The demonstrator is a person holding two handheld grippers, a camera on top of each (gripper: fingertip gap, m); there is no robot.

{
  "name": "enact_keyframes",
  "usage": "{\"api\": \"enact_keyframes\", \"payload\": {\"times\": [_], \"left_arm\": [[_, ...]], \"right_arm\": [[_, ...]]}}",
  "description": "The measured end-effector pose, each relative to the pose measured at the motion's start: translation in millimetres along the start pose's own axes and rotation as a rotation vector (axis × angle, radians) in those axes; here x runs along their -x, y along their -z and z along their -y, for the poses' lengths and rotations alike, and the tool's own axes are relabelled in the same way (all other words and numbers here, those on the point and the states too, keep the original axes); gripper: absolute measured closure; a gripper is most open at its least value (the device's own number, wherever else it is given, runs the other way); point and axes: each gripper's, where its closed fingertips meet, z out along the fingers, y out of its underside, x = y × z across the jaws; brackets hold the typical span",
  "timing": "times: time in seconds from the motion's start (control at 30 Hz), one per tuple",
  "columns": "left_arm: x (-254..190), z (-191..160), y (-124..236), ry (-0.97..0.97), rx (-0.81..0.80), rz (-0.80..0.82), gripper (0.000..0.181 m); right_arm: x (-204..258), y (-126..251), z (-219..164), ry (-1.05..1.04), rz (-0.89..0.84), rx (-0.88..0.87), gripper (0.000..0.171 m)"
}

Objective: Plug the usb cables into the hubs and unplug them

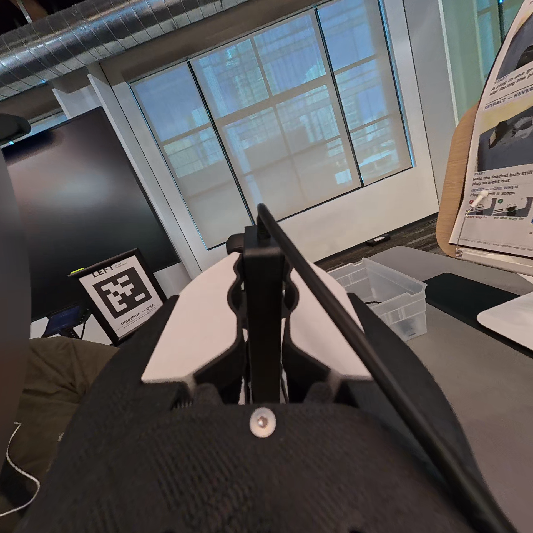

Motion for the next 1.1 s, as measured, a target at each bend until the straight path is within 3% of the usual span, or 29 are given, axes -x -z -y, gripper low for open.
{"api": "enact_keyframes", "payload": {"times": [0.7,0.83,1.0,1.1], "left_arm": [[-4,0,-2,0.041,-0.031,-0.027,0.154],[-6,9,3,0.064,-0.092,-0.039,0.154],[10,29,28,0.097,-0.208,0.017,0.154],[27,33,45,0.047,-0.216,0.143,0.155]], "right_arm": [[11,-3,0,0.024,0.042,-0.004,0.146],[14,-4,2,0.193,-0.079,0.038,0.131],[22,-2,7,0.456,-0.245,0.084,0.130],[40,-1,11,0.493,-0.276,0.080,0.131]]}}
